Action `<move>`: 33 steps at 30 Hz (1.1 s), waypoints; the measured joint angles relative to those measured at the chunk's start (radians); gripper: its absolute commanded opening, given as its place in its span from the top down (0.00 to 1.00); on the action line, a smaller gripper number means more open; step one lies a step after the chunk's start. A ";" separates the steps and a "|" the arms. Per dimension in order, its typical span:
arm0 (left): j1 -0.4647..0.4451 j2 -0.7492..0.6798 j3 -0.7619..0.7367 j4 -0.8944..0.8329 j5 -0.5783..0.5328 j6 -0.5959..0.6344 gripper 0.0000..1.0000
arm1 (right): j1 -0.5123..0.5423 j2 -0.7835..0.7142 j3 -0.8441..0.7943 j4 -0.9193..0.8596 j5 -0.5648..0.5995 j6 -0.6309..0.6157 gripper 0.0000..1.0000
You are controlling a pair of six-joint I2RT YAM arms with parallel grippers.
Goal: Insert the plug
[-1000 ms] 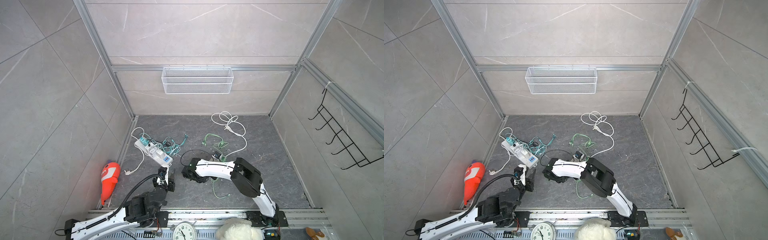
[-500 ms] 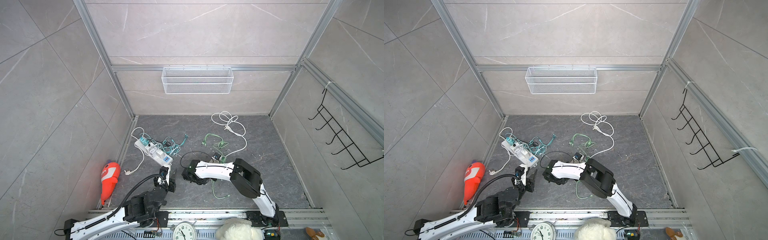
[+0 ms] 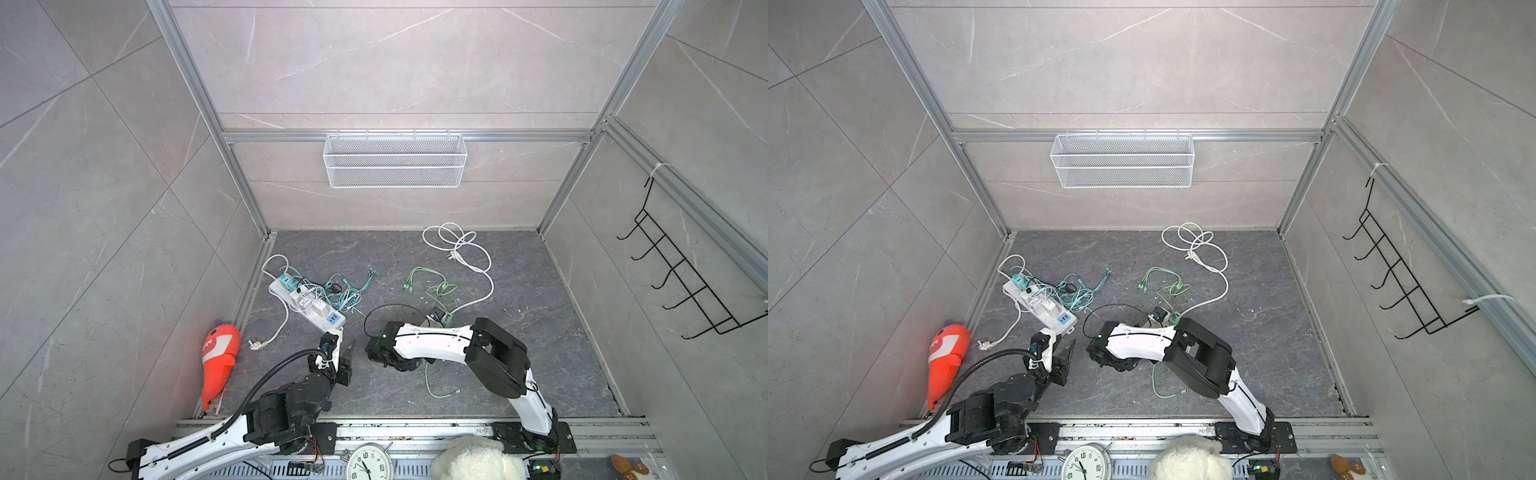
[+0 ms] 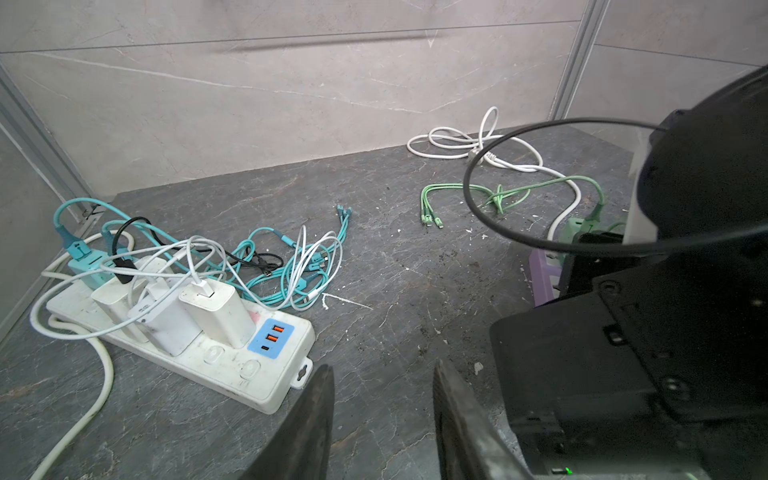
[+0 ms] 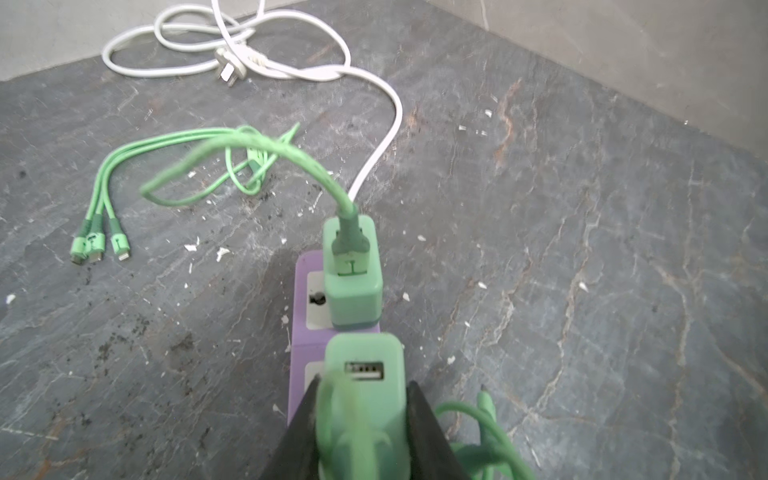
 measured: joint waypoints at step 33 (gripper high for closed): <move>0.000 -0.140 0.027 -0.087 0.082 0.060 0.56 | -0.029 -0.024 -0.027 0.100 -0.117 -0.002 1.00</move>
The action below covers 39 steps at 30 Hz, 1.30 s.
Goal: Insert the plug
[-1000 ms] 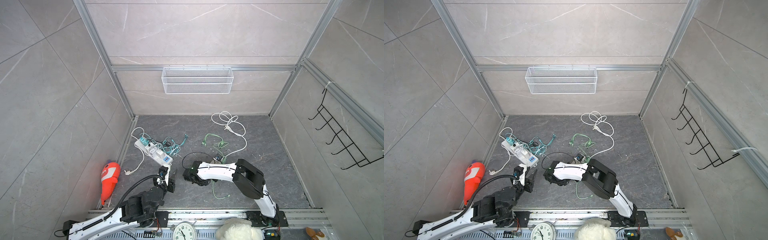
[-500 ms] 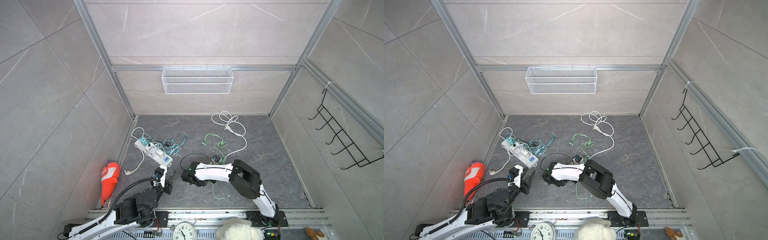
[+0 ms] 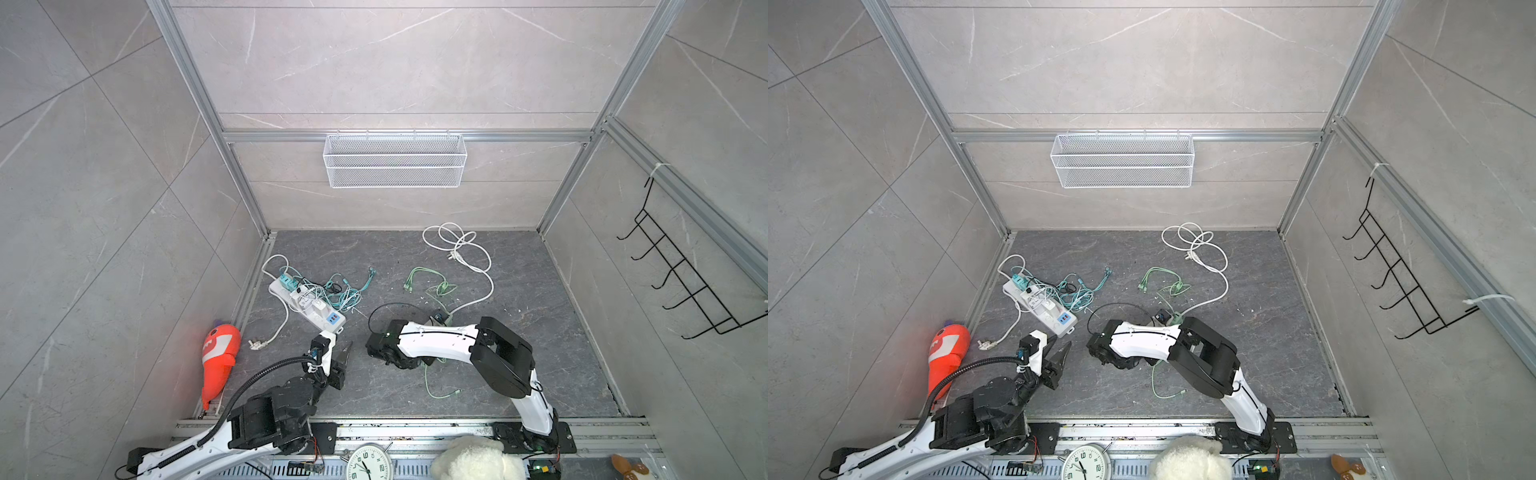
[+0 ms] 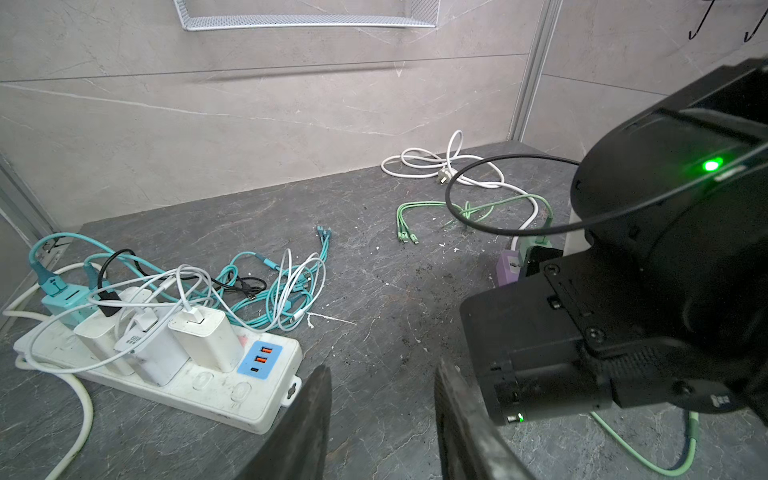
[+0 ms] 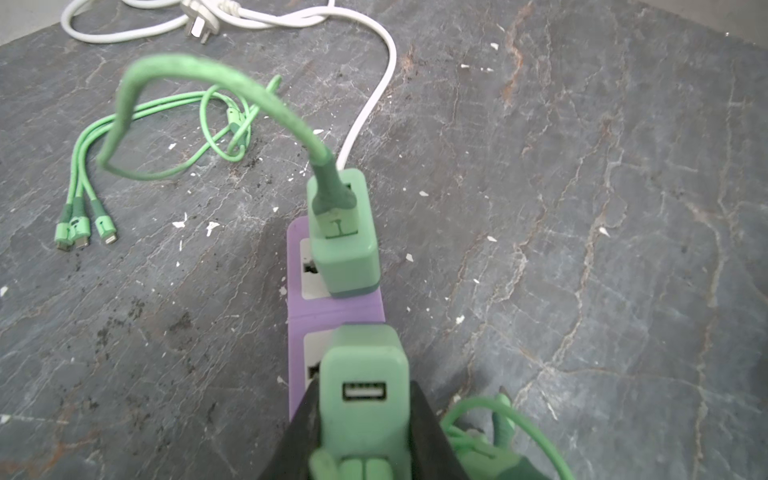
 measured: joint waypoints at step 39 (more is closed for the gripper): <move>0.000 0.138 0.129 -0.097 -0.040 -0.072 0.56 | -0.153 -0.094 -0.067 0.190 -0.287 -0.363 1.00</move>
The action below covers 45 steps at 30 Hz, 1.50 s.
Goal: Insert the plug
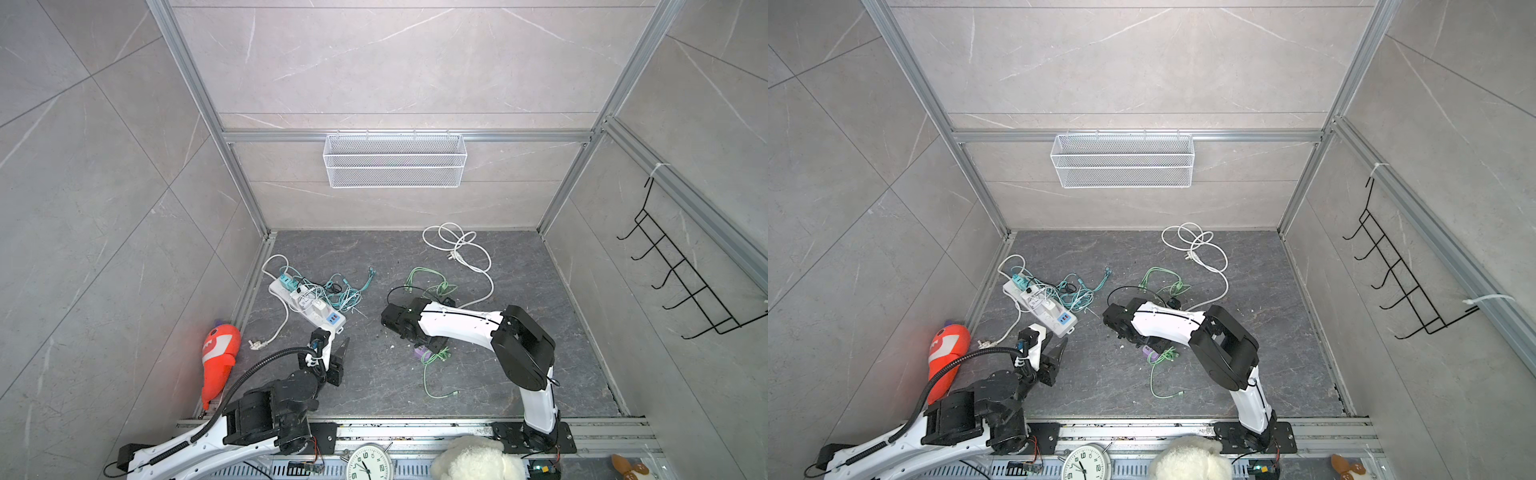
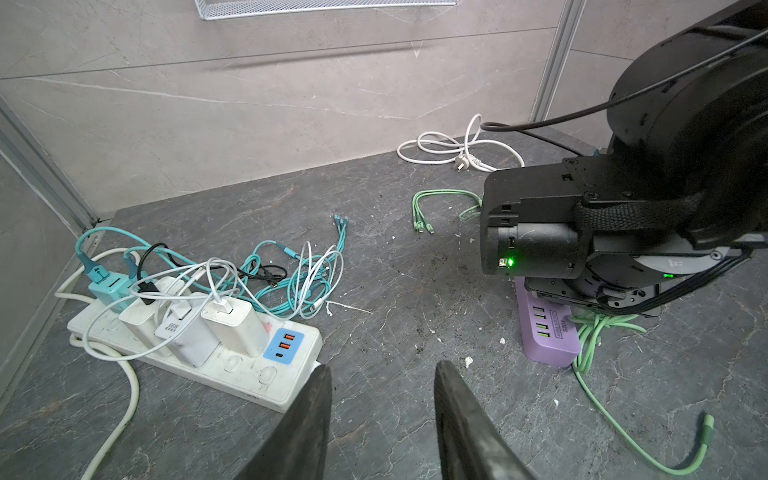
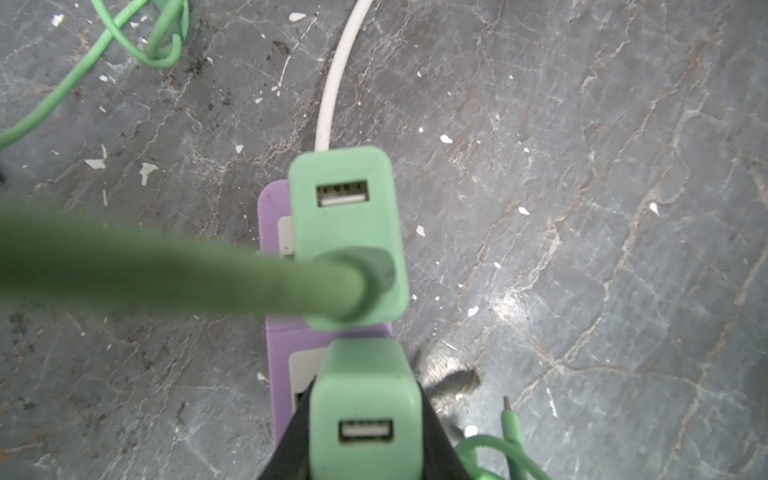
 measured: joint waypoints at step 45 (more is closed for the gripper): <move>0.000 0.176 -0.011 0.060 -0.179 -0.032 0.49 | -0.055 -0.253 -0.248 0.361 -0.145 -0.271 0.46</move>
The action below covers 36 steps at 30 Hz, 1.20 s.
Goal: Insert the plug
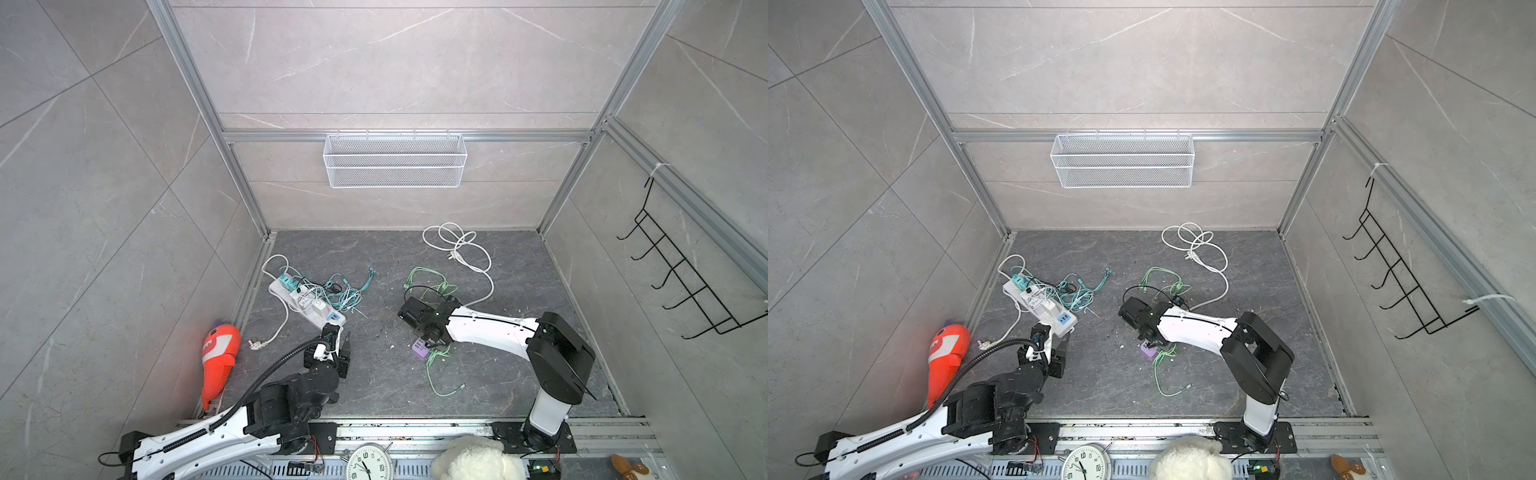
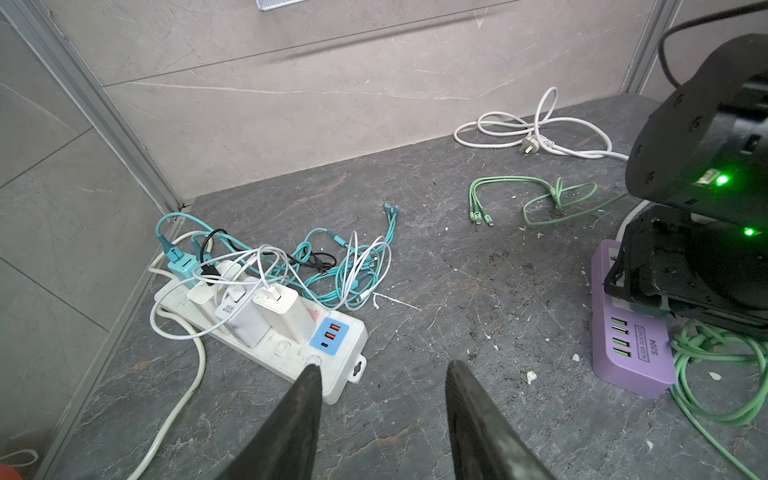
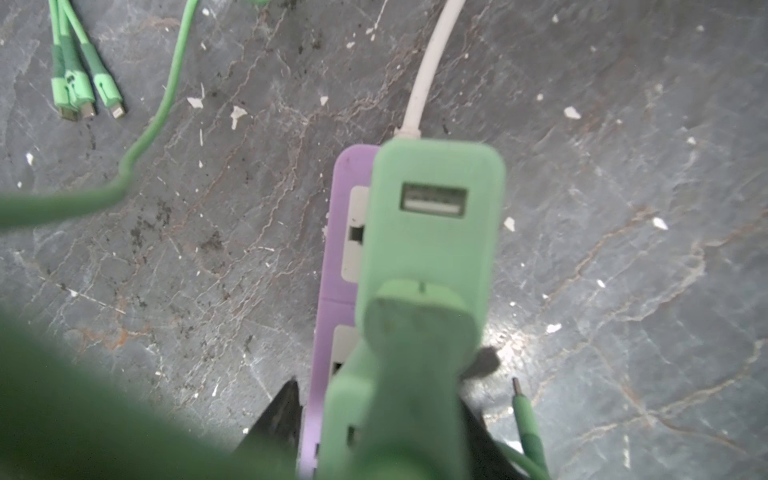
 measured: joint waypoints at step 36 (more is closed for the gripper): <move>0.000 0.016 -0.021 0.120 -0.001 0.104 0.45 | 0.084 -0.273 -0.019 -0.108 0.099 0.000 0.45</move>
